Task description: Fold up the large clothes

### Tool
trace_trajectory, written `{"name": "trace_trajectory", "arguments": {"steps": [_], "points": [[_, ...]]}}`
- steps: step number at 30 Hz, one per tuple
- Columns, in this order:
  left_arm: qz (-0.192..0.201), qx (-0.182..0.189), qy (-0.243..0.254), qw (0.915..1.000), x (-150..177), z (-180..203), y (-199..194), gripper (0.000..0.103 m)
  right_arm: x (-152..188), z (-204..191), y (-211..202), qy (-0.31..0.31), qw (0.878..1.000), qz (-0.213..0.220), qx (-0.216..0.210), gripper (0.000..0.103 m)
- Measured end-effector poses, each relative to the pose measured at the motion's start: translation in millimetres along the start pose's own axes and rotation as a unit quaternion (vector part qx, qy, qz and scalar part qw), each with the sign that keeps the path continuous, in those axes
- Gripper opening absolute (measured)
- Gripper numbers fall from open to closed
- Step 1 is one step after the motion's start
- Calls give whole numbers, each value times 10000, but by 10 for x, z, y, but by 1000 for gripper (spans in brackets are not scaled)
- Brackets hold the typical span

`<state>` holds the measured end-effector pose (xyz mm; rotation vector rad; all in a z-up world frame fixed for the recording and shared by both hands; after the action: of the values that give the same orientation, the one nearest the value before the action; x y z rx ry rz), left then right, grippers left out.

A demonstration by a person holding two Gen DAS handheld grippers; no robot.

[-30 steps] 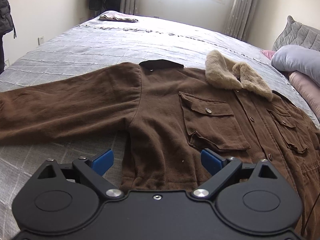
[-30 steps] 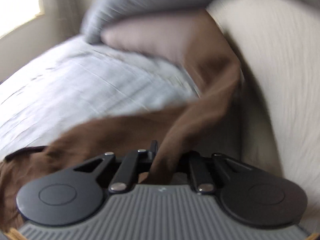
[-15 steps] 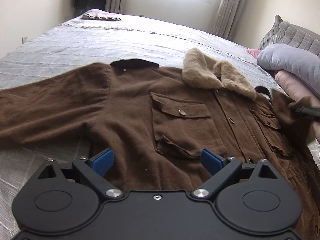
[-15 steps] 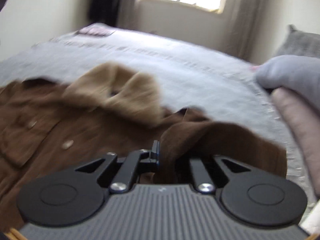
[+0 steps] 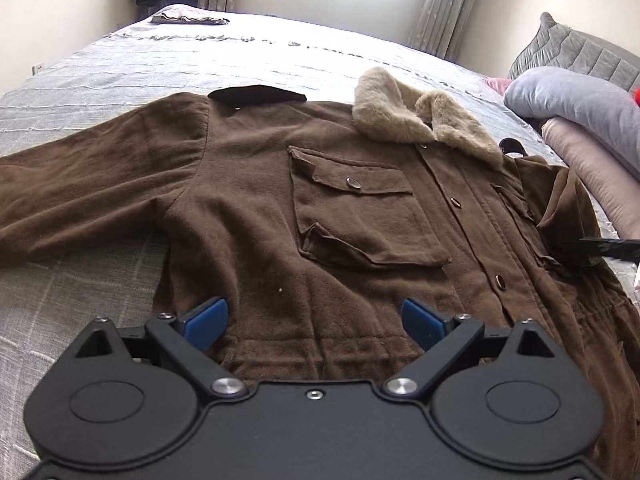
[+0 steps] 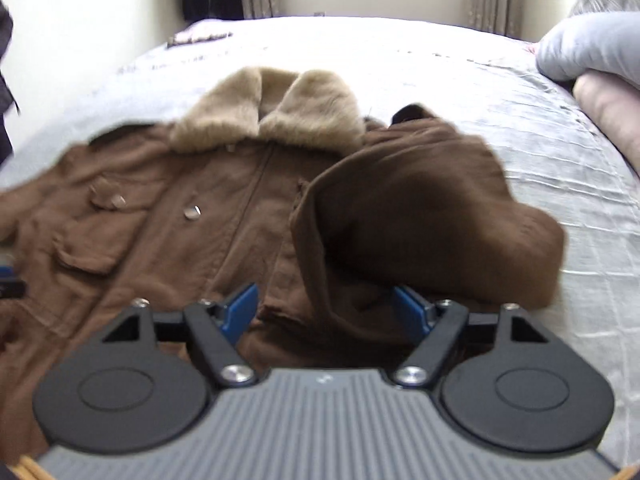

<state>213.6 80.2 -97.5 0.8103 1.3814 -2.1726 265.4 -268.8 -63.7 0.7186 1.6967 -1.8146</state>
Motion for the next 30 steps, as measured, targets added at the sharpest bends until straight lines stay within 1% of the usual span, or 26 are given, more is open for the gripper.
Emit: {"name": "trace_trajectory", "arguments": {"steps": [2, 3, 5, 8, 10, 11, 12, 13, 14, 15, 17, 18, 19, 20, 21, 22, 24, 25, 26, 27, 28, 30], "points": [[19, -10, -15, 10000, 6, 11, 2, 94, -78, 109, -166, 225, 9996, 166, 10, 76], [26, -17, -26, 10000, 9, 17, 3, 94, -172, 158, -159, 382, 9990, 219, 37, 81], [35, -17, -53, 10000, 22, 40, -5, 94, -358, 245, -133, 735, 9968, 310, 109, 84], [39, 23, -80, 10000, 45, 74, -37, 94, -642, 341, 133, 1393, 9896, 220, 284, 84], [51, 3, -151, 9999, 53, 71, -63, 94, -773, 413, 368, 1851, 9811, 111, 556, 83], [48, -25, -203, 9998, 54, 56, -75, 94, -793, 449, 491, 2028, 9764, -7, 747, 78], [37, -47, -237, 9997, 53, 40, -86, 94, -770, 504, 571, 2181, 9707, -129, 996, 60], [33, -65, -256, 9996, 50, 18, -109, 94, -747, 535, 655, 2250, 9660, -239, 1251, 50], [47, -85, -265, 9996, 42, -5, -134, 94, -712, 558, 714, 2243, 9637, -268, 1423, 35], [69, -101, -265, 9996, 32, -28, -159, 94, -702, 568, 705, 2241, 9626, -162, 1512, 23], [112, -109, -272, 9995, 4, -82, -201, 94, -694, 576, 556, 2148, 9619, 169, 1685, 14], [124, -101, -301, 9994, -11, -109, -208, 94, -730, 549, 452, 2010, 9638, 391, 1706, 12], [140, -54, -354, 9993, -34, -131, -210, 94, -767, 512, 341, 1856, 9654, 635, 1718, 11], [161, 19, -411, 9990, -53, -142, -210, 94, -845, 448, 212, 1691, 9675, 895, 1654, 11], [199, 163, -499, 9984, -75, -145, -208, 94, -904, 377, 86, 1524, 9701, 1165, 1486, 11], [265, 387, -599, 9971, -99, -137, -208, 94, -974, 278, -48, 1329, 9729, 1431, 1237, 11], [483, 1029, -859, 9898, -153, -110, -199, 94, -1132, -10, -332, 828, 9757, 1956, 541, 11], [539, 1210, -937, 9867, -173, -99, -189, 92, -1165, -169, -448, 524, 9752, 2148, 103, 10], [595, 1367, -999, 9838, -189, -91, -173, 92, -1179, -351, -541, 224, 9743, 2213, -355, 10], [641, 1456, -1036, 9818, -204, -86, -160, 92, -1165, -534, -588, -45, 9743, 2119, -757, 10], [689, 1540, -1060, 9800, -213, -84, -144, 92, -1126, -694, -601, -312, 9741, 1971, -1060, 10], [751, 1656, -1103, 9771, -223, -91, -130, 92, -963, -1002, -561, -896, 9717, 1585, -1502, 11]]}}
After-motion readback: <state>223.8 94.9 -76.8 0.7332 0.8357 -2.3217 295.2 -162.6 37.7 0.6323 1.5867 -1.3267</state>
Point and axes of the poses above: each gripper's, at about its wrist camera, not at the fingertips, and y roughly the way its jaws point, z to its right, x to its underside, the point moved 8 cm from there along y, roughly the way its jaws point, and after that the axes turned 10 degrees about x, right-handed, at the moved point
